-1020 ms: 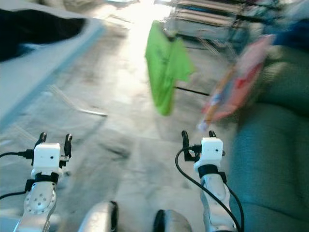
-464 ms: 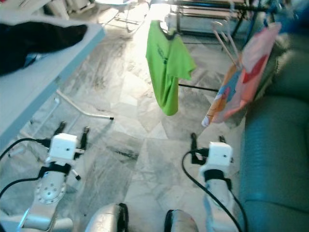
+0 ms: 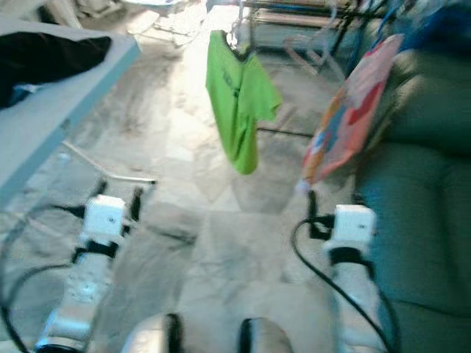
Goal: Hang hanger
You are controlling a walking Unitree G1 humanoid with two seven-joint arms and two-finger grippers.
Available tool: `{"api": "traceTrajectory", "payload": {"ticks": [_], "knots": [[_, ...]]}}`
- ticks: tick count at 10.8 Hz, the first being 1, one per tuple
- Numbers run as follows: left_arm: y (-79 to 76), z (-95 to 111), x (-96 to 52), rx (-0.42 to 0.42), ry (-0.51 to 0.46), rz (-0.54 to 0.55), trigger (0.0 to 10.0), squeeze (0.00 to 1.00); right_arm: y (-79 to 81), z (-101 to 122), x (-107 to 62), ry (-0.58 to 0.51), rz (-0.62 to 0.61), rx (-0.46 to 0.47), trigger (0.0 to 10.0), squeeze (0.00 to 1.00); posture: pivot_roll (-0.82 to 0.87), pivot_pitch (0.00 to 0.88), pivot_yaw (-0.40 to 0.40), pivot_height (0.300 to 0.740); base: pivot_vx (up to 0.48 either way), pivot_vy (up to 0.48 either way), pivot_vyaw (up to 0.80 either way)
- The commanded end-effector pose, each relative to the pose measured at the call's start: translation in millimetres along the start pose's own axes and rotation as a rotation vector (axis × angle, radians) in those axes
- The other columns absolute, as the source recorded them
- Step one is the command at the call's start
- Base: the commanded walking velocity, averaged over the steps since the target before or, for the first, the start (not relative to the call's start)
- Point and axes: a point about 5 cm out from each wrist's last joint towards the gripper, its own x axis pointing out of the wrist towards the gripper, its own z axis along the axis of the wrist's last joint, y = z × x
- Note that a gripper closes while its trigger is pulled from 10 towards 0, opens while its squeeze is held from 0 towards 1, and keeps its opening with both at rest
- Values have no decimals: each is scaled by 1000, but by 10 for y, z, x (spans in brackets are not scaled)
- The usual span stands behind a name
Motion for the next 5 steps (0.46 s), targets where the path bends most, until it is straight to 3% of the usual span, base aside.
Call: {"api": "traceTrajectory", "payload": {"ticks": [1, 3, 4, 5], "knots": [[-77, -14, 18, 4, -5, -14, 10000, 0, -95, 71, -25, -14, -13, -8, 10000, 0, -166, 75, -49, 740, 0, 0, 0], [-185, -51, 71, 1, 7, -58, 10000, 0, -196, 124, -82, -37, -90, -16, 10000, 0, -212, 46, -8, 740, 0, 0, 0], [-193, -59, 126, 26, 7, -107, 10000, 0, -97, 164, -153, -50, -85, -9, 10000, 0, -222, 45, 39, 740, 0, 0, 0], [-84, -100, 206, 47, 24, -99, 10000, 0, 0, 194, -161, -18, -85, 54, 10000, 0, -236, 73, 93, 740, 0, 0, 0]]}}
